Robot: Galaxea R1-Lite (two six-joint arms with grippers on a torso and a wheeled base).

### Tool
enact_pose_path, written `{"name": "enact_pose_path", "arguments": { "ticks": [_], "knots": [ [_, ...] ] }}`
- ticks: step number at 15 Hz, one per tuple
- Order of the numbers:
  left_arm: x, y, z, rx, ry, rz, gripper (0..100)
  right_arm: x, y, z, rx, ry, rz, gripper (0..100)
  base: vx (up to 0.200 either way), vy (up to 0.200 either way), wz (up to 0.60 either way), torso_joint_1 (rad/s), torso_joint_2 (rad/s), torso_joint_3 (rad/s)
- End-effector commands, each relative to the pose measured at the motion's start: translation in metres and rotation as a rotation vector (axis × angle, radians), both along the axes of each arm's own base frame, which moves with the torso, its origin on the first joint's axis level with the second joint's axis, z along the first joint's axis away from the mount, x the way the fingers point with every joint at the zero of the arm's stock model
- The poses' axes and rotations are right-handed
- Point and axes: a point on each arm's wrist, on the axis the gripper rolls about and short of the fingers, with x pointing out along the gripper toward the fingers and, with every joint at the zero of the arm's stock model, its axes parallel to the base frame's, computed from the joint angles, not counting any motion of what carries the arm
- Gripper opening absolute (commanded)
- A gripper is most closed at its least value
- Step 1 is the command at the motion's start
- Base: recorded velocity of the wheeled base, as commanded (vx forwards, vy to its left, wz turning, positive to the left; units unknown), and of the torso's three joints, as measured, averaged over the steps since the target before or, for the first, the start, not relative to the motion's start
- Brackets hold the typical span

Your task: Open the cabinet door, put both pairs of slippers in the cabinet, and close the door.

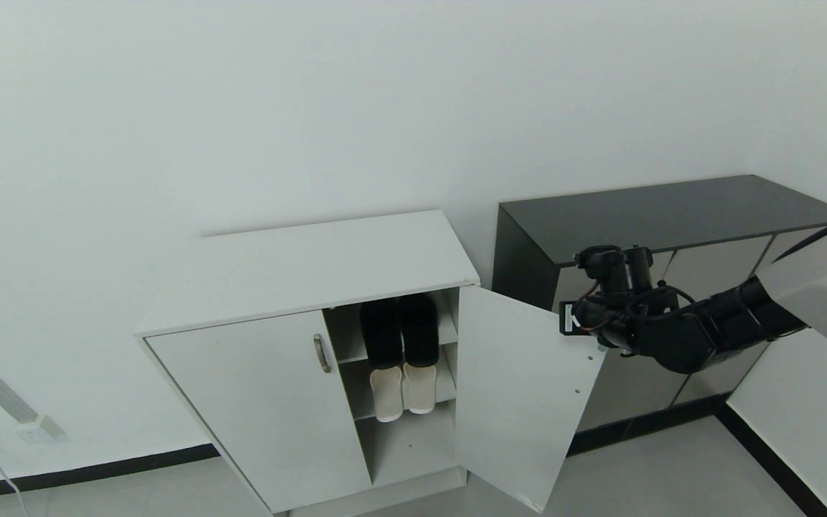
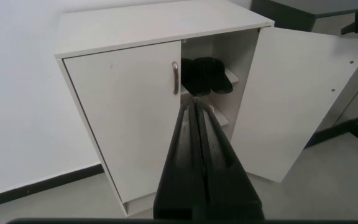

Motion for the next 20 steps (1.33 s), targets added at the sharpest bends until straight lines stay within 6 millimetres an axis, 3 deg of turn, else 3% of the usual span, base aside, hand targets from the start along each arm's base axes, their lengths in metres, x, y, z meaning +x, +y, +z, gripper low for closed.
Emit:
{"name": "enact_pose_path", "arguments": {
  "ticks": [1, 6, 14, 20],
  "knots": [
    [0.000, 0.000, 0.000, 0.000, 0.001, 0.000, 0, 0.000, 0.000, -0.001, -0.003, 0.005, 0.000, 0, 0.000, 0.000, 0.00, 0.000, 0.00, 0.000],
    [0.000, 0.000, 0.000, 0.000, 0.001, 0.000, 0, -0.014, 0.008, -0.001, -0.010, 0.022, 0.031, 0, 0.000, 0.000, 0.00, 0.000, 0.00, 0.000],
    [0.000, 0.000, 0.000, 0.000, 0.001, 0.000, 0, -0.095, 0.063, 0.015, -0.022, 0.035, 0.252, 0, 0.000, 0.000, 0.00, 0.000, 0.00, 0.000],
    [0.000, 0.000, 0.000, 0.000, 0.001, 0.000, 0, -0.108, 0.067, 0.018, -0.013, 0.039, 0.280, 0, 0.000, 0.000, 0.00, 0.000, 0.00, 0.000]
  ]
}}
